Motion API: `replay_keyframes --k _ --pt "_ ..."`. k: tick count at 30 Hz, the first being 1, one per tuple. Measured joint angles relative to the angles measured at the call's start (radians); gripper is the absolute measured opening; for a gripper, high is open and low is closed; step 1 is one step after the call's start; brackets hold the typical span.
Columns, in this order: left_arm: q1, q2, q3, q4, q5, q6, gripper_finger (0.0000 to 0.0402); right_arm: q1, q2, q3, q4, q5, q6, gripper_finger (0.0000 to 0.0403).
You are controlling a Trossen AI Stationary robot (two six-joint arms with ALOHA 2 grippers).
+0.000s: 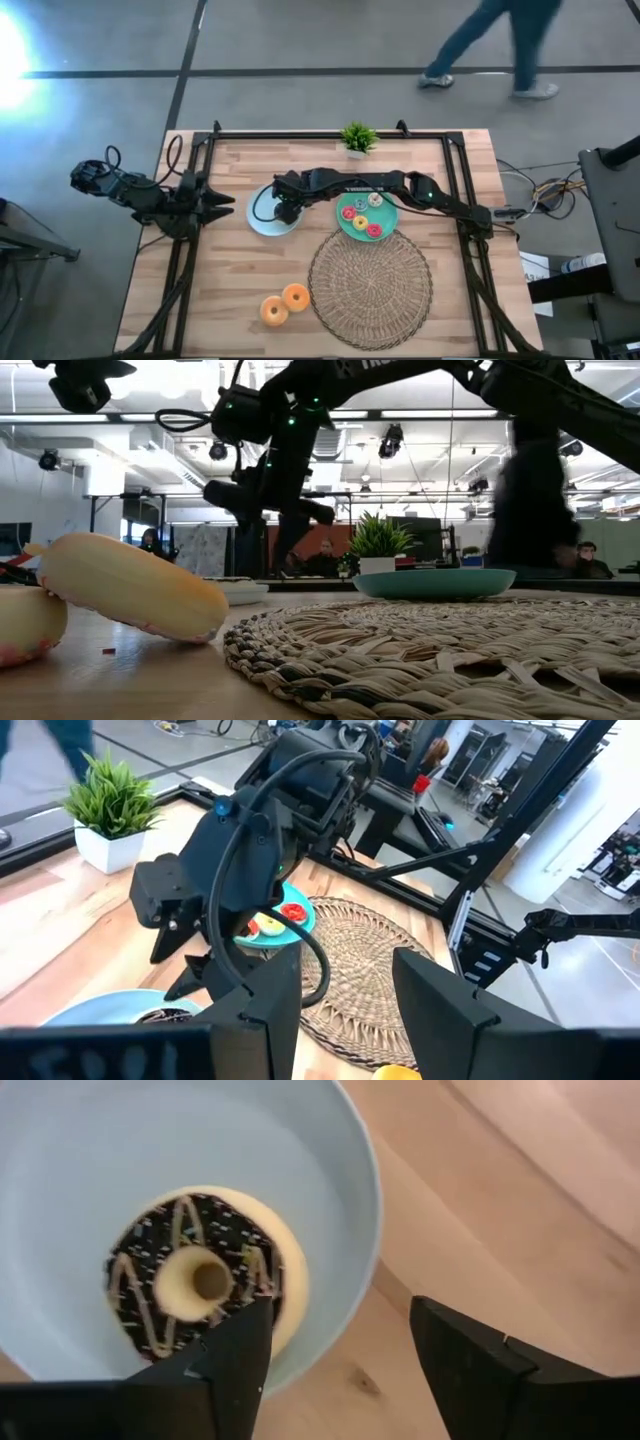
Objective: Pick & Place donuts
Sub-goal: Put the big purple donut on the blue plate
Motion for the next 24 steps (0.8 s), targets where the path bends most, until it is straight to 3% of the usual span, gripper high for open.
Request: replay_keyframes --k 8,13,19,24 --pt "0.000 0.001 0.000 0.000 0.000 -0.030 0.0132 0.021 -0.028 0.010 -0.038 0.012 -0.099 0.0235" --pt "0.000 0.003 -0.001 -0.007 0.000 -0.052 0.0132 0.049 -0.034 0.010 -0.053 -0.071 -0.269 0.0235" --pt "0.000 0.020 -0.021 -0.013 0.000 -0.086 0.0132 0.158 -0.054 0.008 -0.055 -0.099 -0.608 0.0225" --pt "-0.003 0.041 -0.054 -0.019 0.006 -0.143 0.0132 0.225 -0.062 0.006 -0.084 -0.093 -0.657 0.0217"
